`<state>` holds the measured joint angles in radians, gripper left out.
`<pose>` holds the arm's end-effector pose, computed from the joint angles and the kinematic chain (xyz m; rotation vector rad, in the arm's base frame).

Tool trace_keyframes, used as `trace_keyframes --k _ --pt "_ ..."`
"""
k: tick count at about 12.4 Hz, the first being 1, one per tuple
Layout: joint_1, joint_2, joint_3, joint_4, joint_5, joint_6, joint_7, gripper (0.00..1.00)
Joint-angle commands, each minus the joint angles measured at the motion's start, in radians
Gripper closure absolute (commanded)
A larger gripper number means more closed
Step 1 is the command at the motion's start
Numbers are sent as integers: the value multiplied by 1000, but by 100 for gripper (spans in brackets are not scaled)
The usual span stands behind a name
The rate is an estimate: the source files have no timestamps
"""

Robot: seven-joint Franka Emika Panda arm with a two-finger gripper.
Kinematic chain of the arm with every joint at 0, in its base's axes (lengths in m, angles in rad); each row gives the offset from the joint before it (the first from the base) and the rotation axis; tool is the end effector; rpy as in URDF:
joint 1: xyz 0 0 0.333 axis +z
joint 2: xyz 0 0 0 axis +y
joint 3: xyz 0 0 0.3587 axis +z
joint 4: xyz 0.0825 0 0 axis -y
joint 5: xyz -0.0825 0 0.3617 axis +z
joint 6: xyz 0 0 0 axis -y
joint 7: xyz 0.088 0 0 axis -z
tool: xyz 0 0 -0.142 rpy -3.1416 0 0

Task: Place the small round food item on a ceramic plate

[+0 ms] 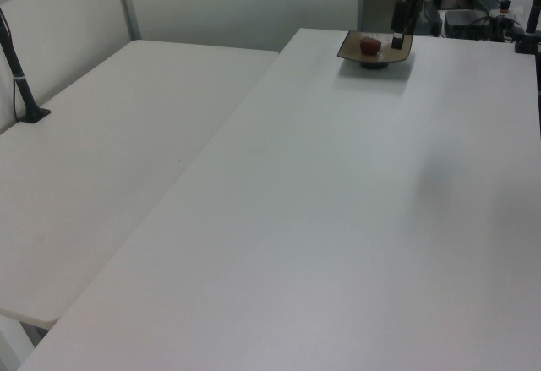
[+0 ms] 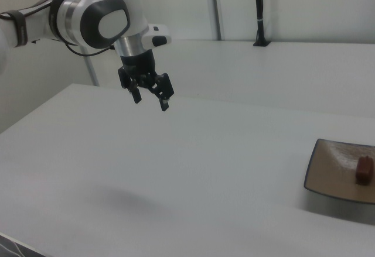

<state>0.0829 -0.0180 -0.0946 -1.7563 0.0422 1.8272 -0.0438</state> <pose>0.5467 -0.0020 0.5806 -3.0978 -0.0359 -0.1395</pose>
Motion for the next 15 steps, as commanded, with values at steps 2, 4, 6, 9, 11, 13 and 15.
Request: trace_keyframes --k 2,4,6,9,11,13,15 --pt "5 -49 9 -40 -57 -41 9 0" --pt "6 -45 10 -40 -62 -49 9 0" --pt "5 -48 12 -38 -70 -55 10 0" --pt "6 -46 15 -40 -78 -57 10 0" --pt "3 -48 13 -37 -78 -75 16 0" --pt "-2 -49 15 -35 -76 -80 18 0" --pt "-3 -51 15 -35 -76 -80 18 0"
